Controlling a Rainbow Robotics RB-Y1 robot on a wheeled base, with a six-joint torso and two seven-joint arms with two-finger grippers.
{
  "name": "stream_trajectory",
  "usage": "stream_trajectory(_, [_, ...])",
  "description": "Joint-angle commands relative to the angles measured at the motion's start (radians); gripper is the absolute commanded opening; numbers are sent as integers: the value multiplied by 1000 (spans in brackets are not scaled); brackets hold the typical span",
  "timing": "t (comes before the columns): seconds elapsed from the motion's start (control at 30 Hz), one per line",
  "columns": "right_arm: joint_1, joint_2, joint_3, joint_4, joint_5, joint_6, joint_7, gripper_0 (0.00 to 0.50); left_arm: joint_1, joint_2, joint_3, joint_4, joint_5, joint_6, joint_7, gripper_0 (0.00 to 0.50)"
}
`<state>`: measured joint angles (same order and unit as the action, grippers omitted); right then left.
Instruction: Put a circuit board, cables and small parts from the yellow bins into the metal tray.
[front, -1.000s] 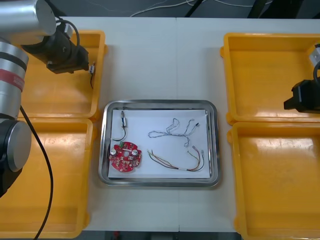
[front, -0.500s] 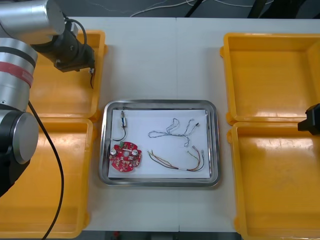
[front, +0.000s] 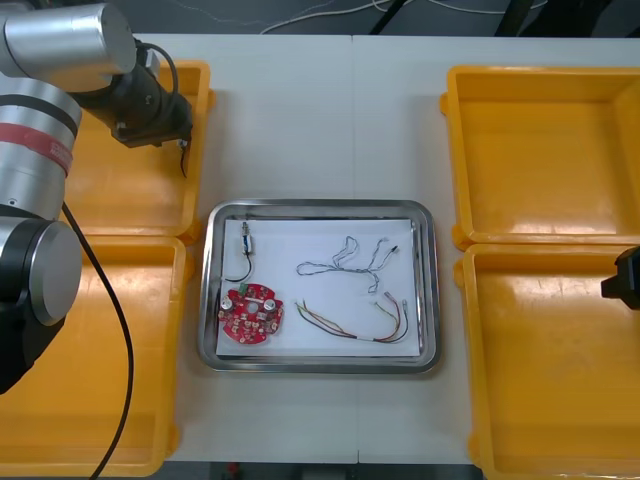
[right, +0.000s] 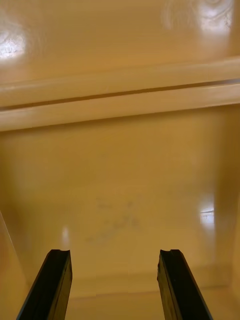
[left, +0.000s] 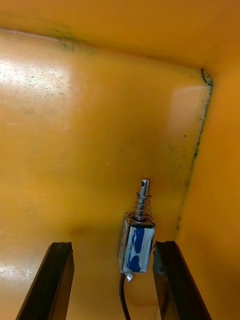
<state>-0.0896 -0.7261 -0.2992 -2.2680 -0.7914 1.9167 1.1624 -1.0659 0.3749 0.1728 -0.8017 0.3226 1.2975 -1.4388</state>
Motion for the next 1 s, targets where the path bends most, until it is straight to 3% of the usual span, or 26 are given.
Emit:
stream_trajectory(0.03, [30,-7,-37,-58,6,3,-46,500,-75,-16,25,15,-13,-12,-89,468])
stream_trajectory(1.0, [31,8,-37,-68,0,3,-41,500,-115,-30,42,101,-53,-55,-107,468])
